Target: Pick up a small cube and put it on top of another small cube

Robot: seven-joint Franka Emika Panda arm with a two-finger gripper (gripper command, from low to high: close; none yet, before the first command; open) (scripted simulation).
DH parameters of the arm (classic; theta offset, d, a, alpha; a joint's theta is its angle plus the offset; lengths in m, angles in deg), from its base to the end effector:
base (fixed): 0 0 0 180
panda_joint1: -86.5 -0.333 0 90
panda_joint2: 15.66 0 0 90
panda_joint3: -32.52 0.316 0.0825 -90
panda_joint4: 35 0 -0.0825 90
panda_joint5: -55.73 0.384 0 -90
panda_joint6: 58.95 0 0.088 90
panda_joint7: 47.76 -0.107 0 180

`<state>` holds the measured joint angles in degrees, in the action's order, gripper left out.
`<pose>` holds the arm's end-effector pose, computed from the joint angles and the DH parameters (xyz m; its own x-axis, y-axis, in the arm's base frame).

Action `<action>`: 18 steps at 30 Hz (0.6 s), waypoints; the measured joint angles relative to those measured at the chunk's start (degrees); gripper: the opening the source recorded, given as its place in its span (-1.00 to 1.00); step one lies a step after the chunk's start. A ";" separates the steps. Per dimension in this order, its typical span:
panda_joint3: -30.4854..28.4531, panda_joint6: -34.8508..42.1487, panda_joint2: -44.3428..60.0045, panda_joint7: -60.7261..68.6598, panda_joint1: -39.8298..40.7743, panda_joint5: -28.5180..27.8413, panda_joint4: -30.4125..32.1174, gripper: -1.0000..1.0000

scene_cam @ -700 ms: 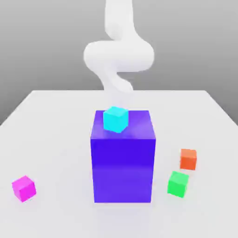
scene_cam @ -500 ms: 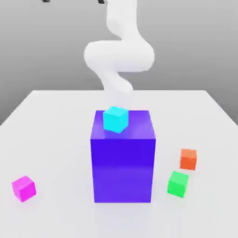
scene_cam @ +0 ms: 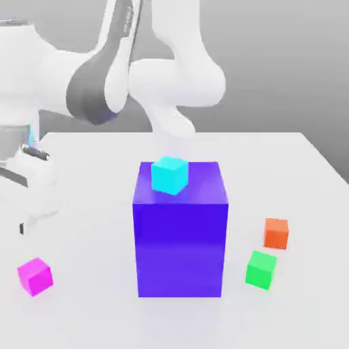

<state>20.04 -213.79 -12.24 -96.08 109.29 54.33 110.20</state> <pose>0.3844 -0.2717 0.2625 0.1306 -0.9872 0.0918 -0.9885 -0.1368 -0.0646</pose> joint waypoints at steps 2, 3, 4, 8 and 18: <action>0.38 -1.94 4.19 2.53 1.94 3.68 1.13 0.00; 0.76 -2.90 6.27 3.96 3.07 5.74 1.62 0.00; 1.48 -4.21 8.35 5.06 4.04 7.30 1.63 0.00; 4.91 -10.42 16.67 8.35 7.06 11.74 0.28 0.00; 4.95 -9.83 15.91 7.79 7.27 11.04 0.48 -1.00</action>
<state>24.99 -223.62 3.66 -88.29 116.55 65.37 110.68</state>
